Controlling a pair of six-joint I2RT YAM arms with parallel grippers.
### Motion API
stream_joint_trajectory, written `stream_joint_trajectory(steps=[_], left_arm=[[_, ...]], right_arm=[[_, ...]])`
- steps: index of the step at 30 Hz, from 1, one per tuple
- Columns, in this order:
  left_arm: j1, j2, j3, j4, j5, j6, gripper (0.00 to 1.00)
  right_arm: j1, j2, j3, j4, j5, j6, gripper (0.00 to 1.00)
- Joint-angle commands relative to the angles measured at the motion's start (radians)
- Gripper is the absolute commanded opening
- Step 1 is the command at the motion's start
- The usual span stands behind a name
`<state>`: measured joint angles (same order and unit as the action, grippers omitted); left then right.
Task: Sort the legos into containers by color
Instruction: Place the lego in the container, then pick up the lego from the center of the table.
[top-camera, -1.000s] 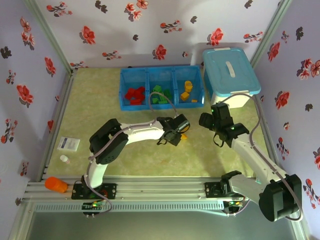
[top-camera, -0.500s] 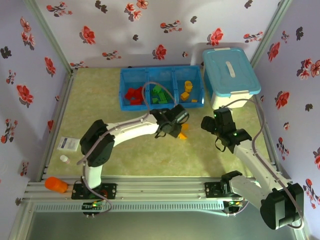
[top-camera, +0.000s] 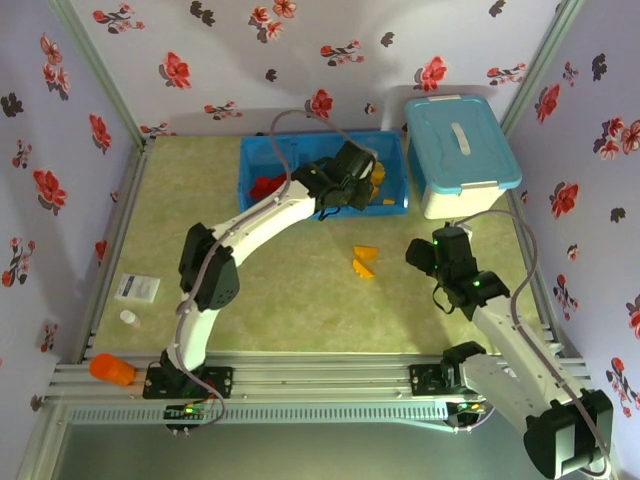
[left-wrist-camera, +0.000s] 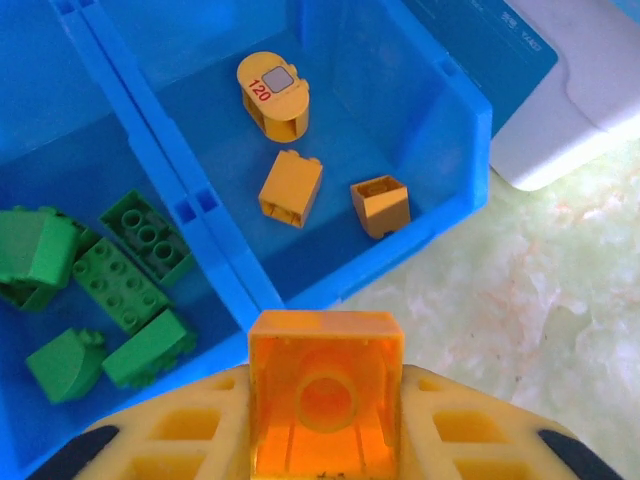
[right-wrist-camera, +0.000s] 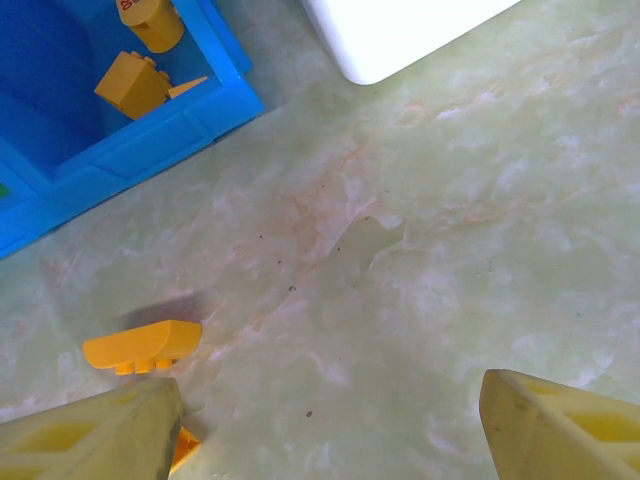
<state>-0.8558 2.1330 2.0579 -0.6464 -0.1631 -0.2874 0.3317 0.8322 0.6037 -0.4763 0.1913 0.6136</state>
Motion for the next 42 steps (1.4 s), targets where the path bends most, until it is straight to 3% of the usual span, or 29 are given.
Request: stream_joint_trajectory(steps=[1,11,16,19,23,30,37,42], left_arm=[[0.024,0.083,0.123,-0.045,0.058,0.025,0.30],[0.075,0.276,0.375,-0.059,0.138,0.006,0.33],[0.109,0.305,0.415,-0.003,0.188,0.008,0.36],[0.122,0.312,0.488,-0.032,0.215,0.004,0.70],[0.106,0.229,0.491,-0.090,0.222,0.030,0.81],[0.046,-0.153,-0.004,0.123,0.197,0.089,0.81],[0.044,-0.534,-0.573,0.359,0.172,-0.012,0.77],[0.045,-0.729,-0.896,0.418,0.115,-0.093,0.76]], right_arm=[[-0.006,-0.016,-0.018,-0.022,0.023,0.025,0.78],[-0.006,-0.034,-0.040,-0.022,0.010,0.032,0.78],[-0.006,-0.043,-0.042,-0.020,-0.008,0.031,0.79],[-0.006,-0.039,-0.047,0.000,-0.036,0.025,0.79],[-0.006,-0.009,-0.037,0.010,-0.074,-0.001,0.79],[0.000,0.103,0.018,0.019,-0.168,-0.058,0.79],[0.081,0.303,0.138,-0.002,-0.188,-0.107,0.79],[0.151,0.469,0.250,-0.022,-0.155,-0.115,0.86]])
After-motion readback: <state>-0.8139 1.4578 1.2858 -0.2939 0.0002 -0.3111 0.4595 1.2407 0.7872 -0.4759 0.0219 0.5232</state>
